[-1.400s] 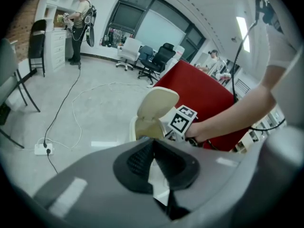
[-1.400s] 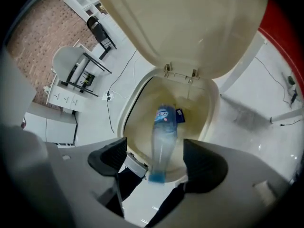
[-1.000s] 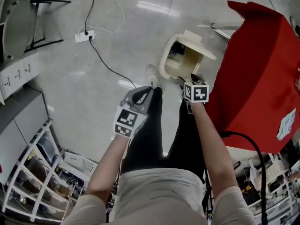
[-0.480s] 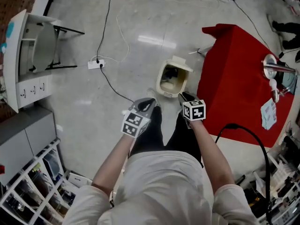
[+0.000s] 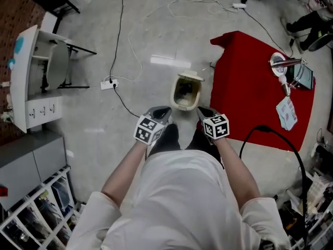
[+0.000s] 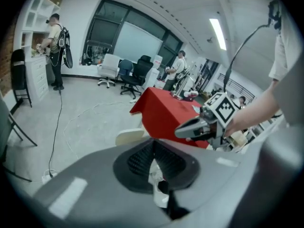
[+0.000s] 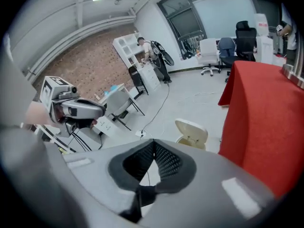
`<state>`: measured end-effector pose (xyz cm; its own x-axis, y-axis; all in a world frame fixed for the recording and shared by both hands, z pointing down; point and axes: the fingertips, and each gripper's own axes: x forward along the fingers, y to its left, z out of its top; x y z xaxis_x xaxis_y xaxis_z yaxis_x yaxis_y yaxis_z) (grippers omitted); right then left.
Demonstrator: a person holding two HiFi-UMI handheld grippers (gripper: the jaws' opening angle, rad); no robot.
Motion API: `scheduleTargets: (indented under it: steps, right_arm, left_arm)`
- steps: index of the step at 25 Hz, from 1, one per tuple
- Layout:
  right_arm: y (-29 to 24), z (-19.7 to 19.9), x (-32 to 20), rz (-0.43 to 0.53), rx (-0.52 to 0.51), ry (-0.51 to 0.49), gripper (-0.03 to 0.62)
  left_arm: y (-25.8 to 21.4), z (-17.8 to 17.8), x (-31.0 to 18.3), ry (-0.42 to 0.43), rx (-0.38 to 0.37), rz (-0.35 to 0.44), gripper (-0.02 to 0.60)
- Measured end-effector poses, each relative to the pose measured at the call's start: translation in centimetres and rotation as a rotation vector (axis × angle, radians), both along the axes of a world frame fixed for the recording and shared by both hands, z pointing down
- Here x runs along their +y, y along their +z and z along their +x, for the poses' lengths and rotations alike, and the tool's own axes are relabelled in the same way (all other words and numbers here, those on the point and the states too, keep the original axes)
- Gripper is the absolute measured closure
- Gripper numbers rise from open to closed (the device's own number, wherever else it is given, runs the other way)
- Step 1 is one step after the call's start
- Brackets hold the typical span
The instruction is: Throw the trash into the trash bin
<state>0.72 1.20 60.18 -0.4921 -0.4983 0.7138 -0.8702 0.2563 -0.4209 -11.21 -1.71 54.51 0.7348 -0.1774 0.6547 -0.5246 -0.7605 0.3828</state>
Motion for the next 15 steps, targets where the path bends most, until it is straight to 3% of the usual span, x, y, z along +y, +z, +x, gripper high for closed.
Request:
scheduleTargets:
  steps: [3, 9, 15]
  right_arm:
    - [-2.8, 0.0, 0.8, 0.054, -0.031, -0.014, 0.592]
    - [-6.6, 1.4, 1.6, 0.103, -0.044, -0.012, 0.592]
    - [-8.4, 2.4, 1.7, 0.122, -0.053, 0.017, 0.592]
  left_arm:
    - [-1.4, 0.5, 0.8, 0.003, 0.027, -0.024, 0.577]
    - [-3.7, 2.3, 3.2, 0.107, 0.054, 0.002, 0.578]
    - [-4.7, 3.3, 3.4, 0.107, 0.055, 0.014, 0.577]
